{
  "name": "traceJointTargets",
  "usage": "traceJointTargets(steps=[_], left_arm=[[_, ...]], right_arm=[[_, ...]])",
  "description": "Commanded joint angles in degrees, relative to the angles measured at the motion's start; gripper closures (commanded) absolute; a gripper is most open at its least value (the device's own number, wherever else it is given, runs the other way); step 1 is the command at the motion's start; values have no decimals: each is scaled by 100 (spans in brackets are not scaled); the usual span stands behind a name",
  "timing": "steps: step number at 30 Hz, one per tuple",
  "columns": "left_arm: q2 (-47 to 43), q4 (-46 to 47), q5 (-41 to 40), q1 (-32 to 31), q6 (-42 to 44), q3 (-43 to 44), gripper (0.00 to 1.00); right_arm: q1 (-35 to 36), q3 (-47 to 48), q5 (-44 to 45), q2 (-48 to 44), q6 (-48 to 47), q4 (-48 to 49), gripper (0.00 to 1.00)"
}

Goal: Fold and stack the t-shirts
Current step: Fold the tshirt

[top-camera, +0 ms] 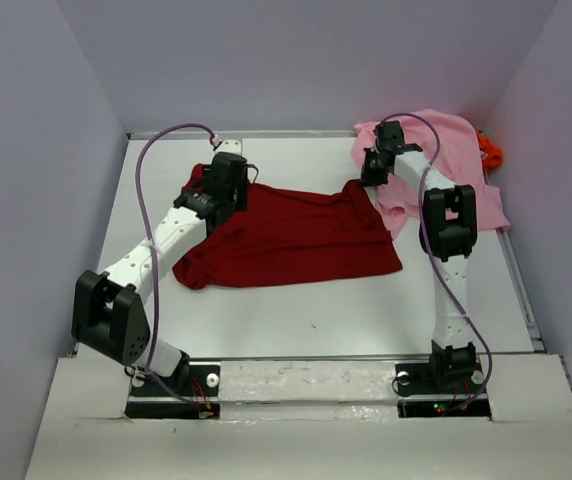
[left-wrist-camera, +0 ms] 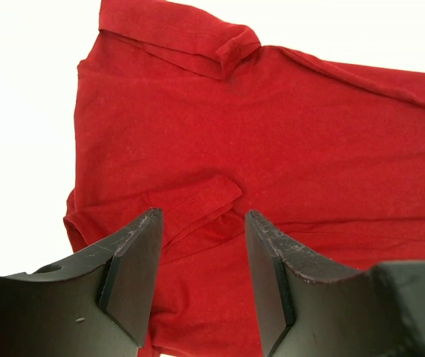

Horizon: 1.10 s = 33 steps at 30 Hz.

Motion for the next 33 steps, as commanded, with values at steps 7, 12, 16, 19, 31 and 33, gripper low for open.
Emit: traceJointTargets(steps=[7, 12, 16, 19, 31, 33], left_arm=[[373, 77, -191, 18, 33, 1, 42], [469, 130, -296, 9, 59, -17, 42], [750, 77, -428, 26, 25, 132, 42], [1048, 33, -219, 193, -28, 430, 42], [3360, -388, -867, 870, 165, 2820, 44], [3895, -423, -823, 993, 314, 3452, 44]], right_arm=[[-7, 366, 245, -624, -229, -71, 100], [-121, 384, 271, -896, -220, -97, 100], [-122, 401, 359, -1055, -264, -106, 100], [-122, 366, 351, -1090, -264, -132, 100], [-122, 94, 26, -1099, -176, -36, 100], [-122, 102, -18, -1090, -159, -27, 100]])
